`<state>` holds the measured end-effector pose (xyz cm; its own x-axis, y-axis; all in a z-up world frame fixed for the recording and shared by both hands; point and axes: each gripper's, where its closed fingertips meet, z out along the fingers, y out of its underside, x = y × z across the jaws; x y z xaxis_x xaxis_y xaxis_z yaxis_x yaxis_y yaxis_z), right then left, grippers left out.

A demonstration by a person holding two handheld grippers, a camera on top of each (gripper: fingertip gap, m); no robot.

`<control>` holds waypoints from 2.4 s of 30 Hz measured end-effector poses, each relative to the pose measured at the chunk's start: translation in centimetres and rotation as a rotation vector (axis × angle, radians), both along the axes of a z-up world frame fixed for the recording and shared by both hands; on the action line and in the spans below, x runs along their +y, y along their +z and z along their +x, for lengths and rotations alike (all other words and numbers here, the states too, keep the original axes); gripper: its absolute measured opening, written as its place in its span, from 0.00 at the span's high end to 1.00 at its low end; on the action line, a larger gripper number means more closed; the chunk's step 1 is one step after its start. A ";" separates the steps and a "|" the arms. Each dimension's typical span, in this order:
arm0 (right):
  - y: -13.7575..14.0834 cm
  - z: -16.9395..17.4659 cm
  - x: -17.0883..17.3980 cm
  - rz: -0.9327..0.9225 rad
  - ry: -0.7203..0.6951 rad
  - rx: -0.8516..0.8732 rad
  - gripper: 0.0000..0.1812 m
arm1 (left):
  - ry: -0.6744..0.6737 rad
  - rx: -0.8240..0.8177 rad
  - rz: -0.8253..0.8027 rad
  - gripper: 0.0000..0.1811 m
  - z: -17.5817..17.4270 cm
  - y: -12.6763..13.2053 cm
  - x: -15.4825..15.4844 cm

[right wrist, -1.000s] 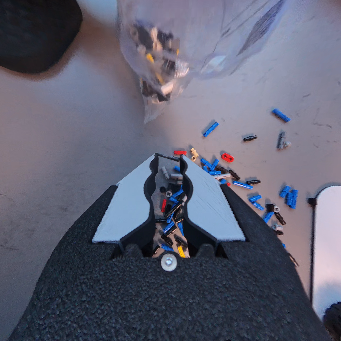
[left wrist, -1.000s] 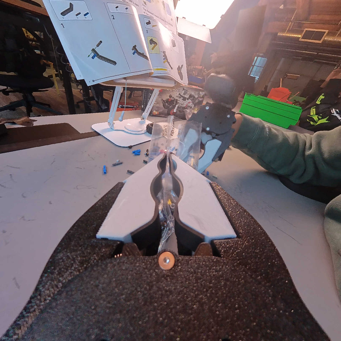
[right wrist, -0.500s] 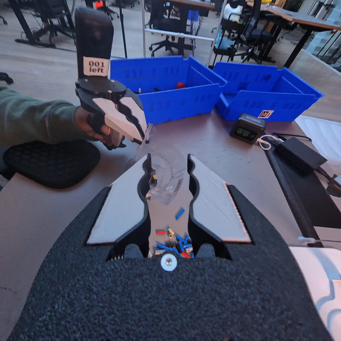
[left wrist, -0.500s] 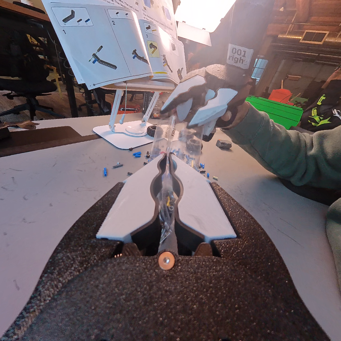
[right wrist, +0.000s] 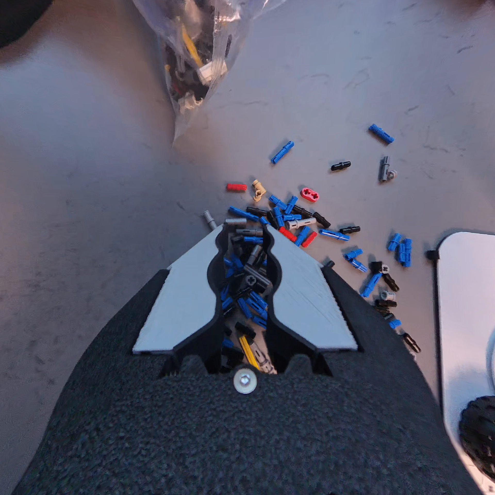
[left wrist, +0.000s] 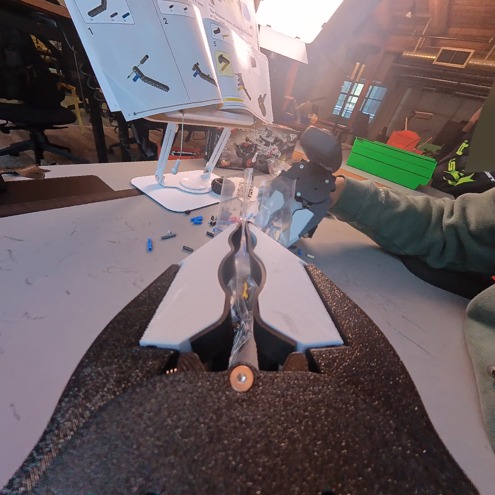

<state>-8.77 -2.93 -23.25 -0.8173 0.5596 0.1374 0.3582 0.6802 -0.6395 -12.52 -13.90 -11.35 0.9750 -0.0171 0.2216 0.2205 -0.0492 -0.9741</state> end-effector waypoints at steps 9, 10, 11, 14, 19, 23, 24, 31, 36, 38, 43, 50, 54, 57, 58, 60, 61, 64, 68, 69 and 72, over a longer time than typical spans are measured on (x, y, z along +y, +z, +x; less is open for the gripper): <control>-0.2 0.0 0.6 -0.005 -0.045 -0.069 0.85 | -0.010 -0.005 0.005 0.99 0.0 0.1 -0.1; -0.2 0.0 0.5 -0.015 -0.050 -0.079 0.85 | -0.011 -0.005 0.006 0.99 0.0 0.1 -0.1; -0.3 -0.2 0.5 -0.009 -0.055 -0.084 0.84 | -0.012 -0.005 0.006 0.99 0.0 0.1 -0.1; -0.7 -0.2 0.4 -0.007 -0.059 -0.105 0.85 | -0.012 -0.004 0.006 0.99 0.0 0.1 -0.1; -0.7 -0.1 0.2 -0.021 -0.055 -0.117 0.87 | -0.014 -0.006 0.007 0.99 -0.1 0.1 -0.2; 1.2 0.0 0.1 -0.083 -0.042 -0.079 0.88 | -0.011 -0.005 0.007 0.99 -0.1 0.1 -0.2; 3.0 -0.3 -0.1 -0.130 -0.040 -0.041 0.88 | -0.011 -0.005 0.009 0.99 -0.1 0.1 -0.2; 15.7 -3.0 -5.2 -0.502 0.001 0.227 0.87 | -0.014 0.000 0.004 0.99 0.1 0.1 0.0; 14.7 -3.9 -7.1 -0.511 0.019 0.221 0.82 | -0.007 0.011 0.009 0.99 0.1 0.3 -0.2; 15.5 -4.2 -5.4 -0.559 -0.039 0.236 0.82 | -0.006 0.009 0.014 0.99 0.1 0.4 -0.3; 9.0 -4.5 1.0 -0.298 -0.232 0.120 0.90 | -0.014 0.003 0.016 0.99 0.0 0.4 -0.3; 0.3 -3.4 1.6 -0.111 -0.289 -0.061 0.90 | -0.003 0.008 0.019 0.99 -0.1 0.5 -0.4; -0.3 -3.8 2.0 -0.116 -0.323 -0.076 0.90 | 0.001 0.006 0.029 0.99 -0.3 0.7 -0.6; -0.3 -4.2 2.1 -0.104 -0.339 -0.073 0.92 | -0.002 0.001 0.029 0.99 -0.3 0.7 -0.6; -0.3 -4.4 2.1 -0.099 -0.344 -0.075 0.92 | -0.004 0.001 0.029 0.99 -0.3 0.6 -0.6; -0.3 -4.7 2.3 -0.069 -0.350 -0.066 0.95 | -0.006 0.002 0.026 0.99 -0.3 0.6 -0.6; -0.4 -4.8 2.4 -0.050 -0.346 -0.057 0.96 | -0.005 0.003 0.027 0.99 -0.3 0.6 -0.6; -0.3 -4.7 2.4 -0.018 -0.321 -0.051 0.97 | -0.002 0.001 0.029 0.99 -0.4 0.7 -0.7; -0.2 -4.0 3.0 0.055 -0.290 -0.026 1.00 | -0.001 0.000 0.029 0.99 -0.4 0.6 -0.7; 0.1 -3.9 2.9 0.040 -0.286 -0.019 1.00 | -0.002 0.000 0.029 0.99 -0.4 0.6 -0.7; 1.7 -3.7 2.9 -0.019 -0.280 0.002 1.00 | -0.002 0.000 0.028 0.99 -0.4 0.6 -0.7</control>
<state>-12.48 -0.03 -21.55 -0.6304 0.7659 0.1262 0.5294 0.5432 -0.6516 -12.90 -14.61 -10.73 0.9750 -0.0256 0.2206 0.2200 -0.0221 -0.9752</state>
